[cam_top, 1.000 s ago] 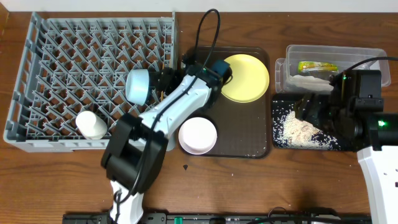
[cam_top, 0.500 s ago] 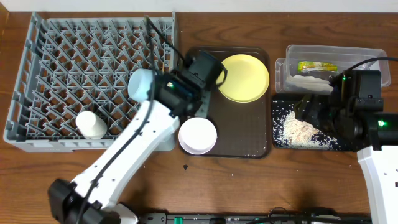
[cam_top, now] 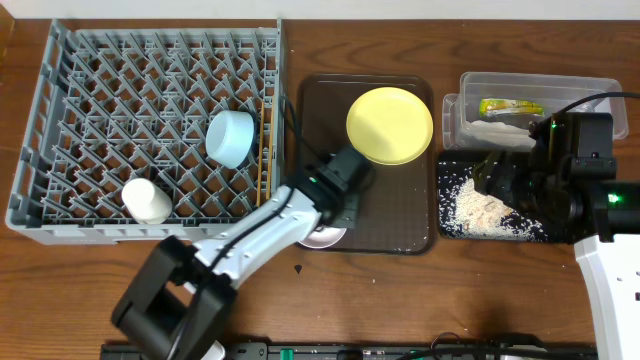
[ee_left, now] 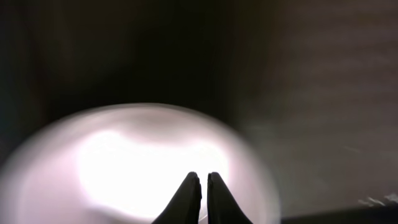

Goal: Sort waste into correct bins and load items into the dishwasher
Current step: 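Reach the left gripper to the white bowl and grasp its rim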

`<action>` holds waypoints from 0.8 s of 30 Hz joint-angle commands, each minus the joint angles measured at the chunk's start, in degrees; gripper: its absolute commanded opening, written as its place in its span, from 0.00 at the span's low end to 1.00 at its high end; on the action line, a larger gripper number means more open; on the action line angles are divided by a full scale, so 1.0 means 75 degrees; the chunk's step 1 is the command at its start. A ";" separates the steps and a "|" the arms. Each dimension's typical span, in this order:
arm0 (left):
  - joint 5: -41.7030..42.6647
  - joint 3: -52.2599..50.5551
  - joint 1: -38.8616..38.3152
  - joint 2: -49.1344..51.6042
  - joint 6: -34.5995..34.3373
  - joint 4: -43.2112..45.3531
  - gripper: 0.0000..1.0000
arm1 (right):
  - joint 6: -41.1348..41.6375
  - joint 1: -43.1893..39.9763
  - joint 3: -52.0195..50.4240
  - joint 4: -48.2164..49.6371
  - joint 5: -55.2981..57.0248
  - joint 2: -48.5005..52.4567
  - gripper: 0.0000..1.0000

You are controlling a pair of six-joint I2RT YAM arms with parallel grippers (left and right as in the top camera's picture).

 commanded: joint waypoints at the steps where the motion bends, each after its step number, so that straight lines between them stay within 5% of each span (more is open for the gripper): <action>1: 0.1612 -0.0044 -0.0440 0.0254 0.0545 0.0793 0.08 | -0.0058 -0.0047 0.0035 0.0023 -0.0038 -0.0064 0.72; 6: 0.2072 -0.0035 -0.1035 0.0291 0.0816 0.1798 0.08 | -0.0058 -0.0047 0.0035 0.0041 -0.0038 -0.0064 0.72; 10: 0.2066 0.0318 -0.1113 0.0187 0.1134 0.1367 0.09 | -0.0058 -0.0047 0.0035 0.0041 -0.0038 -0.0064 0.72; 18: 0.0321 0.0898 -0.0458 -0.0860 0.1218 -0.0705 0.41 | -0.0058 -0.0047 0.0035 0.0044 -0.0038 -0.0064 0.72; 24: 0.0297 0.0635 0.0119 -0.0629 0.1253 -0.1090 0.53 | -0.0058 -0.0047 0.0035 0.0099 -0.0035 -0.0064 0.73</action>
